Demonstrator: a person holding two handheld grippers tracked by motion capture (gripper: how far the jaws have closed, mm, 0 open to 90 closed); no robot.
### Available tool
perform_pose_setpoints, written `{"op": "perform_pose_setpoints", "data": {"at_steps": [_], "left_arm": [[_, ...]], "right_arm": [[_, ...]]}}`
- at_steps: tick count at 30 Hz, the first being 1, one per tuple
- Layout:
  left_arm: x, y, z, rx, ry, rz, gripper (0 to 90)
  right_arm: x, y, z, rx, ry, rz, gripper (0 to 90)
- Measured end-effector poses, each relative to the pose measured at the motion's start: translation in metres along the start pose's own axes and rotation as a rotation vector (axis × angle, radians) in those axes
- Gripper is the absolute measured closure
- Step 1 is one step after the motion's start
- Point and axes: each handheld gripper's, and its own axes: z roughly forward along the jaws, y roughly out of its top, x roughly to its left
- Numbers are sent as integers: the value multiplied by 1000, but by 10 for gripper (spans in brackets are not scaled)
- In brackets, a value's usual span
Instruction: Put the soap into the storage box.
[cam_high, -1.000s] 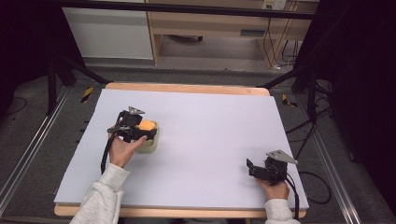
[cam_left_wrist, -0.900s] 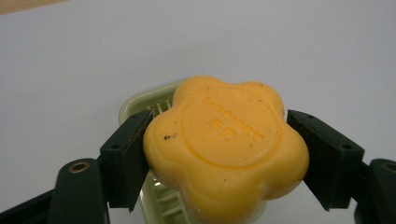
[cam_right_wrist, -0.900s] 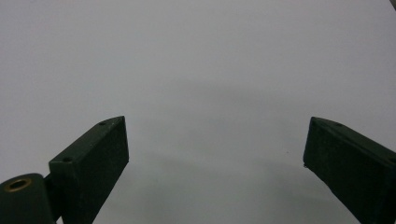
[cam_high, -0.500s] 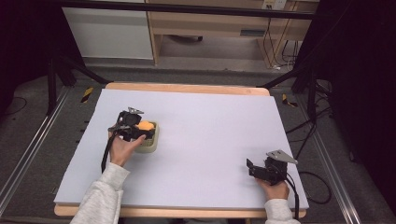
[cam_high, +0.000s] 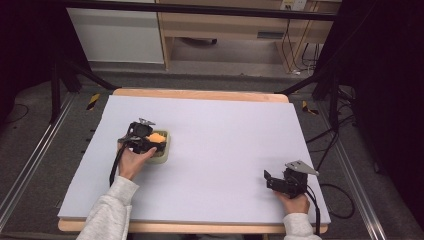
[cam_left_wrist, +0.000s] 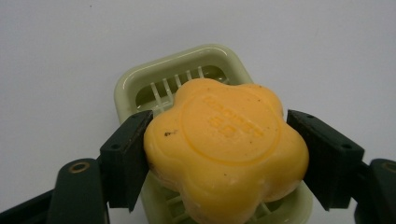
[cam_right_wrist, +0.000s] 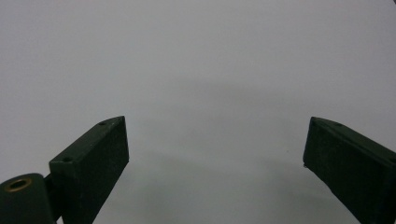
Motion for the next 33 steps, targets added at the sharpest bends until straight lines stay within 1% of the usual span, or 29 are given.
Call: {"op": "perform_pose_setpoints", "data": {"at_steps": [5,10,15,24,27,30,33], "left_arm": [[-1,-2,4,7,-1,2,252],[1,-5,5,9,4,-1,253],[1,-6,5,-4,4,-7,252],[2,-10,4,-23,-11,-15,251],[1,-11,4,-29,-10,-15,250],[0,-12,4,-27,-4,-5,247],[0,-13,2,-29,-10,-5,240]], "right_arm": [[0,0,0,2,-1,2,73],[0,0,0,1,-2,3,73],[0,0,0,0,-2,2,72],[0,0,0,3,-2,2,72],[0,0,0,1,-2,2,72],[0,0,0,2,-1,3,72],[0,0,0,2,-3,1,72]]}}
